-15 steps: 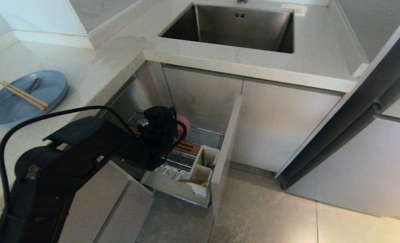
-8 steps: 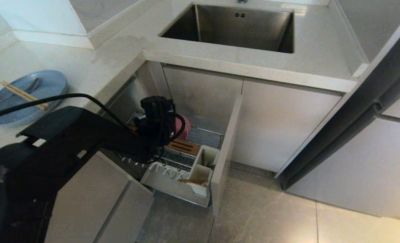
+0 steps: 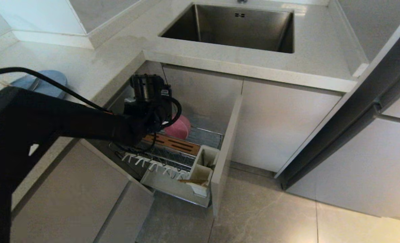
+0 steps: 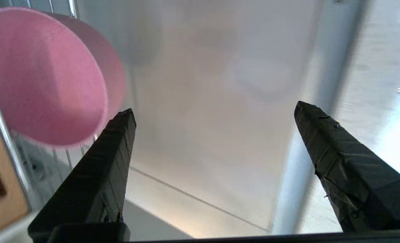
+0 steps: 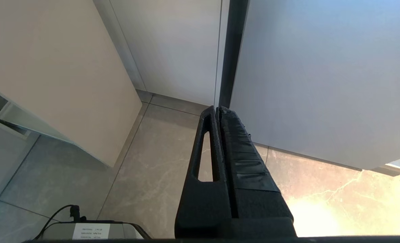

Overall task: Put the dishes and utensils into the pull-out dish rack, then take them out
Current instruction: Pick up the chopsticks and place it in the cupboard

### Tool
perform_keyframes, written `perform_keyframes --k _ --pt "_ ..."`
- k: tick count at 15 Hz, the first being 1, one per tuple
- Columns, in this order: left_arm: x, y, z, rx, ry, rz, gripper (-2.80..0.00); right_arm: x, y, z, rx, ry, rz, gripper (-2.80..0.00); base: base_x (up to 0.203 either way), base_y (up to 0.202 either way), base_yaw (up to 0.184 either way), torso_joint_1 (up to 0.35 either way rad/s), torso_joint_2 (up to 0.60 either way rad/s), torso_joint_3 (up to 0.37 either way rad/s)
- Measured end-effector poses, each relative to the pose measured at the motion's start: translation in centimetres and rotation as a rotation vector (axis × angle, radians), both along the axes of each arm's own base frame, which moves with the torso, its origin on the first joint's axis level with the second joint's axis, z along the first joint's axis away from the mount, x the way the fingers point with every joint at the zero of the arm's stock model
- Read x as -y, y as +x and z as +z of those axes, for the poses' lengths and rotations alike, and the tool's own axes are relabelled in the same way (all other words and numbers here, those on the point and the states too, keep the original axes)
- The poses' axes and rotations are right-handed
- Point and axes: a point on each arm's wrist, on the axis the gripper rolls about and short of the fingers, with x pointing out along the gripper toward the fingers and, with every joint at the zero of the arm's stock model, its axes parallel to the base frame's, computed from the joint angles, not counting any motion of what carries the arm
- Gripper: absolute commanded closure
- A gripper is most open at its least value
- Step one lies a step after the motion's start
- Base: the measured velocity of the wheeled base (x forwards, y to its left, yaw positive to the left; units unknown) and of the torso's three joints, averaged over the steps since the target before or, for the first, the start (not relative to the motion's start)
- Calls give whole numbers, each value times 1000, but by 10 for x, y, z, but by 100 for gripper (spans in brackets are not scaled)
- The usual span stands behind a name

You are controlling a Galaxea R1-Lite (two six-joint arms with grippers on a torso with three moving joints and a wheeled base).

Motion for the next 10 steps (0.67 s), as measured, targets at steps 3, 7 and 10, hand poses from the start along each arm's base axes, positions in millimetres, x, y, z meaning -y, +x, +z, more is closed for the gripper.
perform_keyframes --k 3,7,10 --pt "-6 -25 26 -18 6 -10 0 0 0 0 0 0 0 0 0 0 0 0 0 0" --pt "-12 -58 51 15 -10 -34 0 0 0 0 0 0 0 0 0 0 0 0 0 0" --pt "-16 -90 73 26 -14 -65 0 0 0 0 0 0 0 0 0 0 0 0 0 0"
